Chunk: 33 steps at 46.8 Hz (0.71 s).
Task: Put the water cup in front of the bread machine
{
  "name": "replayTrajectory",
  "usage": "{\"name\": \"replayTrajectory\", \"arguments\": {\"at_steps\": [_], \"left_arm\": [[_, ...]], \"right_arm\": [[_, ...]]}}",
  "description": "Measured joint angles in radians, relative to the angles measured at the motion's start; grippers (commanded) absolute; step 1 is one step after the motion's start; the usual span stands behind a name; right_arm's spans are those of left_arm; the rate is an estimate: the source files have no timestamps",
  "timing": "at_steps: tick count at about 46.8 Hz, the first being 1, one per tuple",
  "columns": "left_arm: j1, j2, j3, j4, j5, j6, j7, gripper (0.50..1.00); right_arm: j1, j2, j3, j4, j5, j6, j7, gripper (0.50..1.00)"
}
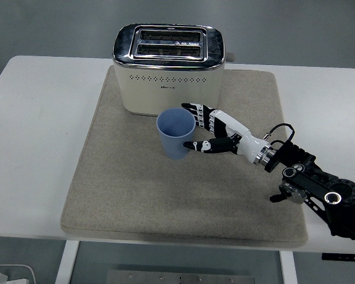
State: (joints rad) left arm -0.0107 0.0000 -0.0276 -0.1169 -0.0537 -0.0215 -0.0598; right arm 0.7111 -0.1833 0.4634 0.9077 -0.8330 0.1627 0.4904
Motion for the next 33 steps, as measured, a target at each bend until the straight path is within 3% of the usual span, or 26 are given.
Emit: {"name": "replayTrajectory", "arguments": {"at_steps": [16, 33], "left_arm": [[0.000, 0.000, 0.000, 0.000, 0.000, 0.000, 0.000, 1.000], [0.000, 0.000, 0.000, 0.000, 0.000, 0.000, 0.000, 1.000]], "right_arm": [[0.000, -0.047, 0.004, 0.002, 0.001, 0.019, 0.008, 0.924], [-0.037, -0.136, 0.008, 0.002, 0.003, 0.020, 0.053, 0.924]]}}
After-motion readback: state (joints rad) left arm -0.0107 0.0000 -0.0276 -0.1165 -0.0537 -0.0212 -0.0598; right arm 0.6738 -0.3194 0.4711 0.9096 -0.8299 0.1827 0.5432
